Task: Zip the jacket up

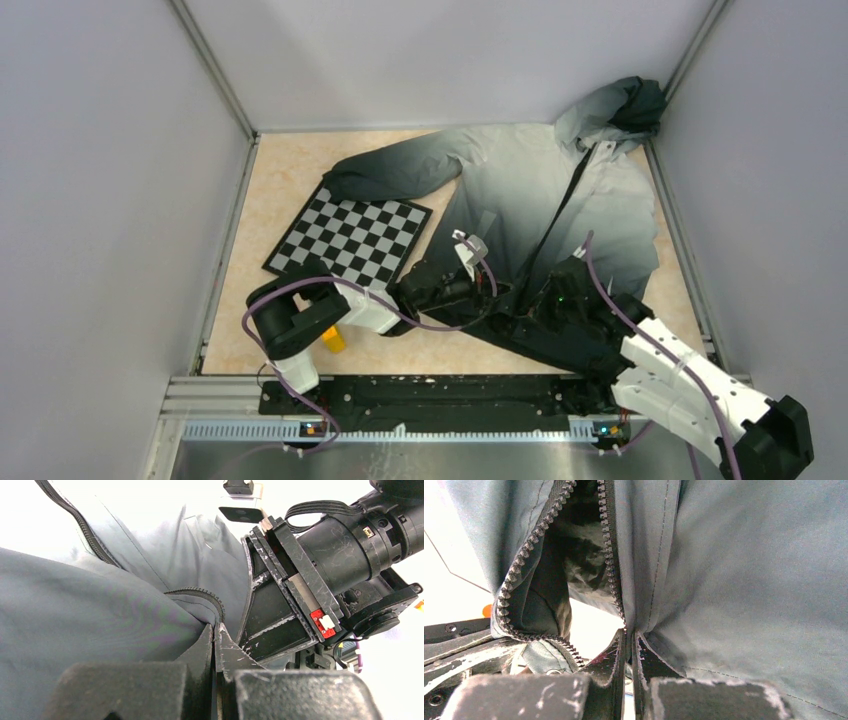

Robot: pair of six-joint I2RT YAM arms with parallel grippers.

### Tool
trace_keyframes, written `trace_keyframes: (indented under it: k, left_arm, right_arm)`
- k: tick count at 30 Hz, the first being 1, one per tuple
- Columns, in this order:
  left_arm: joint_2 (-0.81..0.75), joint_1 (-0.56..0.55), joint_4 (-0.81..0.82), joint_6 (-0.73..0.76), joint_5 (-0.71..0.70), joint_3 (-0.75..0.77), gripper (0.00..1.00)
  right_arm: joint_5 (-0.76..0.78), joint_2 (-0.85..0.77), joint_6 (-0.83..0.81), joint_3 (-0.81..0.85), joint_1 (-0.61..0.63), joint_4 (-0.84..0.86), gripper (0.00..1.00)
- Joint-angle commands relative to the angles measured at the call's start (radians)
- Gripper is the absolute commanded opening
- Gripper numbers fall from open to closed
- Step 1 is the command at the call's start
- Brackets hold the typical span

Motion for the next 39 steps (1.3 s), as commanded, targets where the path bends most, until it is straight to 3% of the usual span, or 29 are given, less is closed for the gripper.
trace_keyframes:
  k: [1, 39]
  left_arm:
    - [-0.010, -0.007, 0.086, 0.027, -0.021, -0.011, 0.00]
    - [-0.011, -0.018, 0.079, 0.074, 0.004, -0.023, 0.00]
  right_arm:
    - [0.002, -0.028, -0.006, 0.000, 0.005, 0.014, 0.00]
    - [0.078, -0.115, 0.043, 0.005, 0.005, 0.004, 0.00]
